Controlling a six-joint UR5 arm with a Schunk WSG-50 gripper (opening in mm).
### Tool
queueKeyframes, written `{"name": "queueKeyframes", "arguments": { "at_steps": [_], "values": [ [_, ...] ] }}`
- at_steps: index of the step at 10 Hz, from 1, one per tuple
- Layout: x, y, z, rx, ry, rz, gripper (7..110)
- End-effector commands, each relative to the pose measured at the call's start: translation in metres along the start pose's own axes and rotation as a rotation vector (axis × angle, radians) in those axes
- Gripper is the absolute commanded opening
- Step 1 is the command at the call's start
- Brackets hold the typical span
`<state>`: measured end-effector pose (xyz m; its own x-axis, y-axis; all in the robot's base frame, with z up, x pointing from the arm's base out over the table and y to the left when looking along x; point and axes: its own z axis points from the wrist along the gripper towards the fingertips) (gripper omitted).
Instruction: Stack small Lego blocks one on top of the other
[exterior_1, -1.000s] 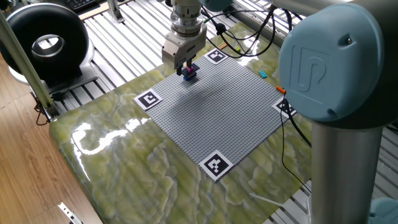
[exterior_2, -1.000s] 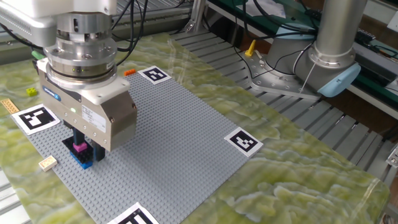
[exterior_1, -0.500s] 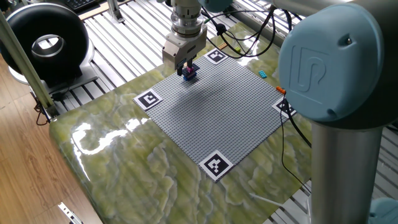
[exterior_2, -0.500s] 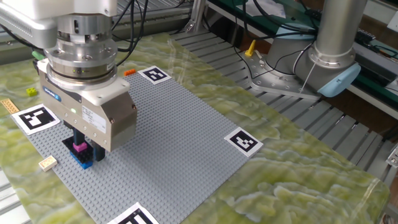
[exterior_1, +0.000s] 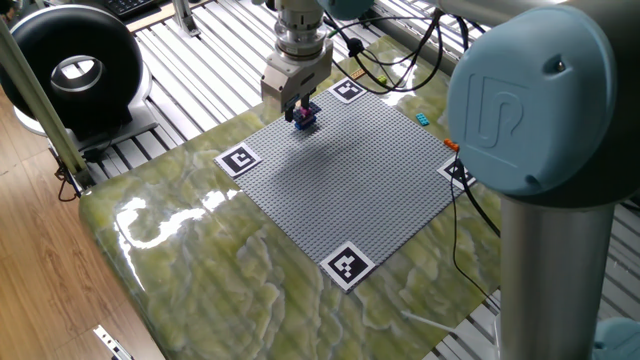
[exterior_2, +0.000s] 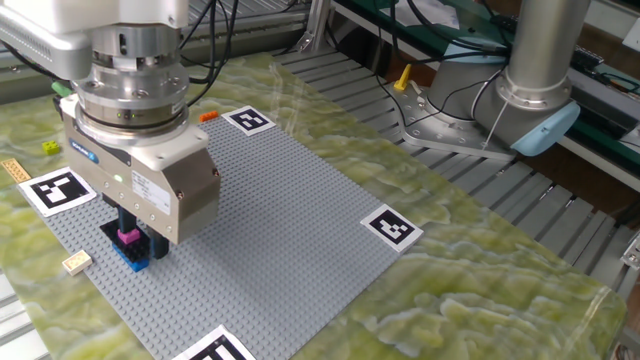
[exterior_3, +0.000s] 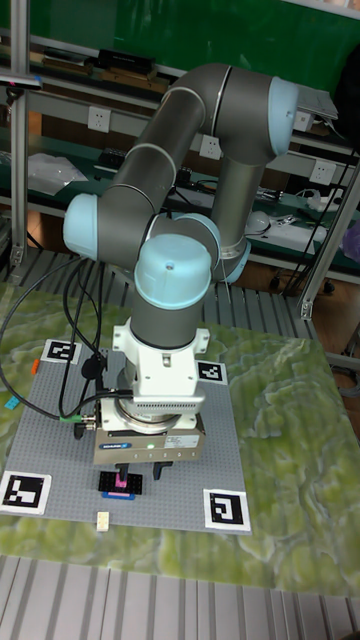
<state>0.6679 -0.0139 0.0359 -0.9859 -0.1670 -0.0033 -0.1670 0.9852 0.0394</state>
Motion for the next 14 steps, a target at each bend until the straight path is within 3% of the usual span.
{"name": "queueKeyframes", "arguments": {
  "at_steps": [1, 3, 4, 5, 7, 8, 9, 10, 14],
  "values": [
    [-0.002, -0.002, -0.011, -0.007, 0.005, 0.001, 44],
    [-0.008, -0.009, -0.021, -0.006, -0.020, -0.009, 44],
    [-0.017, -0.016, -0.026, -0.005, -0.054, 0.010, 22],
    [-0.031, -0.037, -0.034, 0.048, -0.112, 0.017, 22],
    [-0.069, -0.028, -0.049, -0.050, -0.261, 0.042, 22],
    [-0.077, -0.039, -0.054, -0.034, -0.288, 0.046, 22],
    [-0.077, -0.043, -0.056, -0.022, -0.289, 0.052, 22],
    [-0.076, -0.040, -0.054, -0.035, -0.279, 0.064, 7],
    [-0.073, -0.054, -0.050, 0.018, -0.250, 0.026, 7]
  ]
}}
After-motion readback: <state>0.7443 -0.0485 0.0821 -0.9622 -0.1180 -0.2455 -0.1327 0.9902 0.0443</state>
